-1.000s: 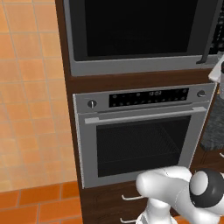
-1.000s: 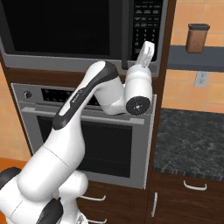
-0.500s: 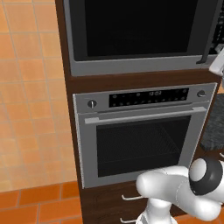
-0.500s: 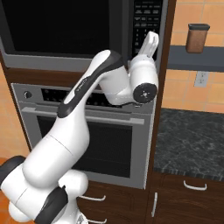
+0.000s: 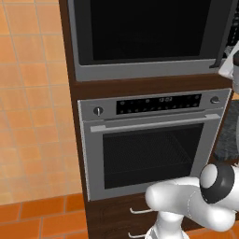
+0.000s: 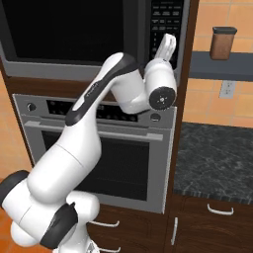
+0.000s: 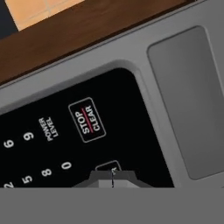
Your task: Open the microwave, place the bowl with waffle inside the microwave, then close the microwave door and turn it on.
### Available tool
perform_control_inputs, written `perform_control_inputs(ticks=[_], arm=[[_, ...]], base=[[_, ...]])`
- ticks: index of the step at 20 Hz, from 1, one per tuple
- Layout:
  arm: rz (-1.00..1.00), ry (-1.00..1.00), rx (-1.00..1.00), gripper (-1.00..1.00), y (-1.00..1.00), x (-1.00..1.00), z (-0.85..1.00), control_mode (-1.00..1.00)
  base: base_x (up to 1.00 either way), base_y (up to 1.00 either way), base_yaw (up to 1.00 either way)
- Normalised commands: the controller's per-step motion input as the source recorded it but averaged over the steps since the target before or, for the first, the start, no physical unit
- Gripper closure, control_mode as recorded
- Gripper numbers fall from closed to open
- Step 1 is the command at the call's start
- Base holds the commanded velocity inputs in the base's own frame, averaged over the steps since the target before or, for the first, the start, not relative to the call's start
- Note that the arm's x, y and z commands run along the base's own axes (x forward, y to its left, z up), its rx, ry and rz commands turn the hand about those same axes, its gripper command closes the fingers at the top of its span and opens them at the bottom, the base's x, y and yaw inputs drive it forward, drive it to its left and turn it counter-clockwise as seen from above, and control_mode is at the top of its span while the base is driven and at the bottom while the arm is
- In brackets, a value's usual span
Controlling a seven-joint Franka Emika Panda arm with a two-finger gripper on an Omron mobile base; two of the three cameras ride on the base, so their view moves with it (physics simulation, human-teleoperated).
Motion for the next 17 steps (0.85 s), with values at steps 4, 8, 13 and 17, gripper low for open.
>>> perform_control_inputs(ticks=[4,8,13,17], arm=[[0.0,0.0,0.0,1.0,0.09,0.39,0.0,-1.0],[0.0,0.0,0.01,1.0,-0.11,0.16,0.0,-1.0],[0.0,0.0,0.0,1.0,0.0,0.42,-0.01,-1.0],[0.0,0.0,0.0,1.0,0.0,0.02,0.0,-1.0]], base=[[0.0,0.0,0.0],[0.0,0.0,0.0],[0.0,0.0,0.0],[0.0,0.0,0.0]])
